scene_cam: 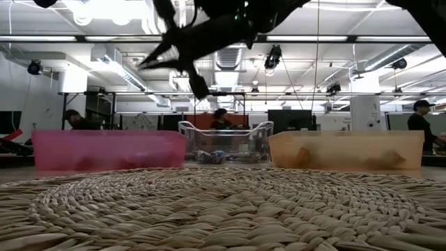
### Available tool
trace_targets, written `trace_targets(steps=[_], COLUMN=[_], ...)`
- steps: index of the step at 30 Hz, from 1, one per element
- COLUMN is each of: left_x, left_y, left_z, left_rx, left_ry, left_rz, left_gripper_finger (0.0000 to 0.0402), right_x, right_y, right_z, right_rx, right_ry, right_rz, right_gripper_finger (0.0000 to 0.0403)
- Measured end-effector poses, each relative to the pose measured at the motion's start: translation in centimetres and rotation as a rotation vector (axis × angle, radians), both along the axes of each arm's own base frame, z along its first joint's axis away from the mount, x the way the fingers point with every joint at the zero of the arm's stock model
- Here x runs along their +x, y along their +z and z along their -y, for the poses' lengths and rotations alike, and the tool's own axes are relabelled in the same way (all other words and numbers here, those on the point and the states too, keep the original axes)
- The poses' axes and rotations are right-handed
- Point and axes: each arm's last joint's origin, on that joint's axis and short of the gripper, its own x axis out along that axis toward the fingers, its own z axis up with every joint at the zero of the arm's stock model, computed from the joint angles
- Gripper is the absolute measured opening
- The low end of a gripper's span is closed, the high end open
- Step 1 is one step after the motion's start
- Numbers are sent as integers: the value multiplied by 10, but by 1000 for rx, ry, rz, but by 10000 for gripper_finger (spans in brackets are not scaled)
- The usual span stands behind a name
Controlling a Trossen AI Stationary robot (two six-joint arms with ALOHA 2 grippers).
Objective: Pick and place Granola Bars by type
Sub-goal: Return to Home Position
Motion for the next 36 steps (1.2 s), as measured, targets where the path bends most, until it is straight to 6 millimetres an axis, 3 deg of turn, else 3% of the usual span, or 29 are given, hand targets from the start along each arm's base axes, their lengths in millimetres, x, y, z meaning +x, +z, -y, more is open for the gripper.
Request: trace_targets(steps=[9, 17, 27, 36], left_x=[0, 0, 4, 24], left_y=[0, 0, 0, -1], left_z=[0, 0, 0, 6], left_rx=[-29, -84, -89, -3], left_ry=[17, 39, 72, 29], left_rz=[9, 19, 21, 112], left_gripper_finger=[0, 0, 0, 0], right_x=[-34, -72, -98, -98], right_y=[87, 149, 179, 177], right_z=[-11, -19, -23, -24], right_rx=[-268, -410, -357, -381], right_ry=[111, 139, 123, 150], right_rz=[210, 364, 417, 405], right_gripper_finger=[9, 9, 9, 9])
